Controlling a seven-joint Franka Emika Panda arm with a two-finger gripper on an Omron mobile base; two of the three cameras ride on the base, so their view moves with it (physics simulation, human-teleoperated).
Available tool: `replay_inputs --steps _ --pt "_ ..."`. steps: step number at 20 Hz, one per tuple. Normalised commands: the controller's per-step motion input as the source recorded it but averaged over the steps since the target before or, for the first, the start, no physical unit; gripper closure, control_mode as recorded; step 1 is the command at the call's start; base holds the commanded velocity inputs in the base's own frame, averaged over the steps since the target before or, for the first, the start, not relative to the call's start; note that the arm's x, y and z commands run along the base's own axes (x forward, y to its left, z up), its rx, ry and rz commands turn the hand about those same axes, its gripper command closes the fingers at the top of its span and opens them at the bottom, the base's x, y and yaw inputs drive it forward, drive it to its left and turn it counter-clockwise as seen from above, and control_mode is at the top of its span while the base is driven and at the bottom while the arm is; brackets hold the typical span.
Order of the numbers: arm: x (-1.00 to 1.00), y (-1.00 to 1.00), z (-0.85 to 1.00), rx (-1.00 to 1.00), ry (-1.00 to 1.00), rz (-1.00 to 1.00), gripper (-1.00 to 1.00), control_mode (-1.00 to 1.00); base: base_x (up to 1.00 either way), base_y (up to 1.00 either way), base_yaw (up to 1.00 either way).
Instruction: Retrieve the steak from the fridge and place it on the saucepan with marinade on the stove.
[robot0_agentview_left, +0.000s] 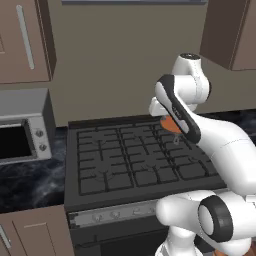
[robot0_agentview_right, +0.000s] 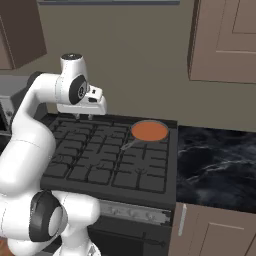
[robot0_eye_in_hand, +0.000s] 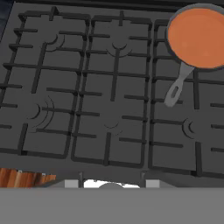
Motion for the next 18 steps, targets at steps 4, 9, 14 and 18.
replay_inputs --steps 4,9,14,18 --pt "0.0 0.0 0.0 0.0 0.0 0.0 -1.0 1.0 -0.06 0.0 0.0" --pt "0.0 0.0 0.0 0.0 0.0 0.0 -1.0 1.0 -0.49 -0.1 0.06" --pt "0.0 0.0 0.0 0.0 0.0 0.0 -1.0 1.0 -0.67 -0.17 0.6" --pt "0.0 0.0 0.0 0.0 0.0 0.0 -1.0 1.0 -0.22 0.06 0.98"
